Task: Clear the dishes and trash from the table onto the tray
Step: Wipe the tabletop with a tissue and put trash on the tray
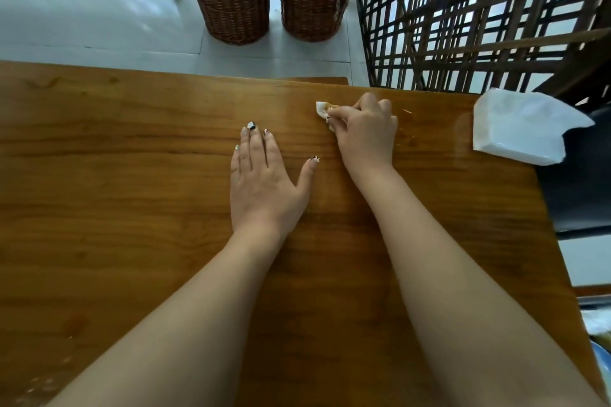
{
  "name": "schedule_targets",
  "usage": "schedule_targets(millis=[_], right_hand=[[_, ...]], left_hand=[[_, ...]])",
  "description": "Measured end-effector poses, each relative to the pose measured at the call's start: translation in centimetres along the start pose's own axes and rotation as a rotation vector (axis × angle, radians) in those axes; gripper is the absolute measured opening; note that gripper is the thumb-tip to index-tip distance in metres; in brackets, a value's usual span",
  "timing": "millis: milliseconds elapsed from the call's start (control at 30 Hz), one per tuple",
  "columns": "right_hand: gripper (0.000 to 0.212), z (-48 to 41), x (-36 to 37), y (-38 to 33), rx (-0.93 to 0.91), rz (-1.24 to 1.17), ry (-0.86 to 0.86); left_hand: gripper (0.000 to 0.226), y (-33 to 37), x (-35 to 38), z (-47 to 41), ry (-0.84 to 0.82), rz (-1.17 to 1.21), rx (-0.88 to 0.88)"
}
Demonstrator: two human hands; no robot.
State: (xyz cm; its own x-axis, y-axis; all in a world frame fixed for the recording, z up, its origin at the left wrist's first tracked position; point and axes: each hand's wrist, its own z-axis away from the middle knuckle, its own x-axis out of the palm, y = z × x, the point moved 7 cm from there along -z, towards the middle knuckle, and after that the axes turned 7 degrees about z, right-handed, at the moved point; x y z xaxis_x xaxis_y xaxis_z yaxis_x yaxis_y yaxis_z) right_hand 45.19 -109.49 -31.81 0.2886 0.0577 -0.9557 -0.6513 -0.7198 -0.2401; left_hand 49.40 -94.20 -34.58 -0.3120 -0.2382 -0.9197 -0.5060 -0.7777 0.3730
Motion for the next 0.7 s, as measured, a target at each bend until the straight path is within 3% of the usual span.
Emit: schedule_targets(millis=[333,567,700], right_hand=[[0.02,5.6,-1.7,3.2,-0.029,-0.054,0.056],[0.026,-0.9,-0.8,3.0,0.074,0.043,0.046],[0.025,0.1,-1.1,3.4,0.091,0.026,0.021]], left_hand=[[0.064,1.4,0.4,0.4,-0.005,-0.057,0.193],[0.059,0.8,0.3,0.0,0.055,0.028,0.143],[0.058,0.7,0.3,-0.1,0.045,0.017,0.137]])
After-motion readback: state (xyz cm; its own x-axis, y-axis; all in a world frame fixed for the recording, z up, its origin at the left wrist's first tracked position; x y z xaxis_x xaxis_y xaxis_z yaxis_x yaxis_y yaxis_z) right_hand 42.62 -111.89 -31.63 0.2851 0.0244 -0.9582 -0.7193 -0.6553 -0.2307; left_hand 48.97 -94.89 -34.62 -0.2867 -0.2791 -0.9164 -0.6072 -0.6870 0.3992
